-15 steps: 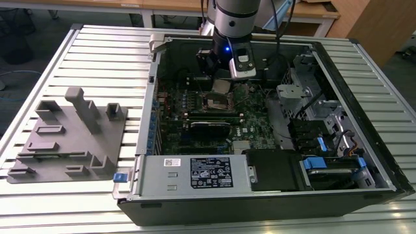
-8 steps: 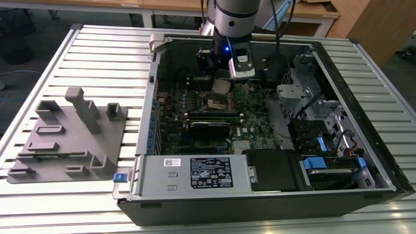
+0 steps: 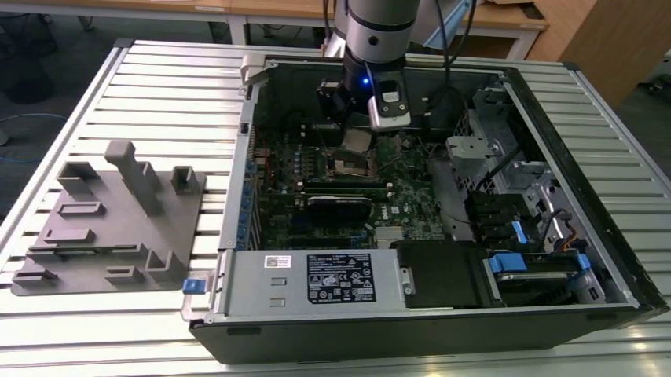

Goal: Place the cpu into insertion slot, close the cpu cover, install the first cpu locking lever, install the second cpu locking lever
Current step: 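Place the cpu into insertion slot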

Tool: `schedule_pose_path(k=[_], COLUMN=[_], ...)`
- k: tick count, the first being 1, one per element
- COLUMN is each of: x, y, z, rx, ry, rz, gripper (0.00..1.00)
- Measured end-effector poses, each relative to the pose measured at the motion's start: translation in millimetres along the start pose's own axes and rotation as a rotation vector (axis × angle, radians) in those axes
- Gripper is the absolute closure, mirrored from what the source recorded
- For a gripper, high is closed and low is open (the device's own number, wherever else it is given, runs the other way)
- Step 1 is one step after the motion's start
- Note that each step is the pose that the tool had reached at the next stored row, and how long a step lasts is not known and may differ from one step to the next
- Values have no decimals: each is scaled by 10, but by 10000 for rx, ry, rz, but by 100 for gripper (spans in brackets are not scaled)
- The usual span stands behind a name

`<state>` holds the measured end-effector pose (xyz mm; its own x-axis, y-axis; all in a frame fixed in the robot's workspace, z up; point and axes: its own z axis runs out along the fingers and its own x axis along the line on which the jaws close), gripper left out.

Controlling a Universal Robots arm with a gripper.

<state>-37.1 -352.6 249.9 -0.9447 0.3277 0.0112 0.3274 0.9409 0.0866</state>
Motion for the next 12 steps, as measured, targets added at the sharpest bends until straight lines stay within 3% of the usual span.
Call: schedule_pose_path(k=[12], x=[7], y=[-10], z=[116], rx=[1], ry=[-1], rz=[7], gripper=[46])
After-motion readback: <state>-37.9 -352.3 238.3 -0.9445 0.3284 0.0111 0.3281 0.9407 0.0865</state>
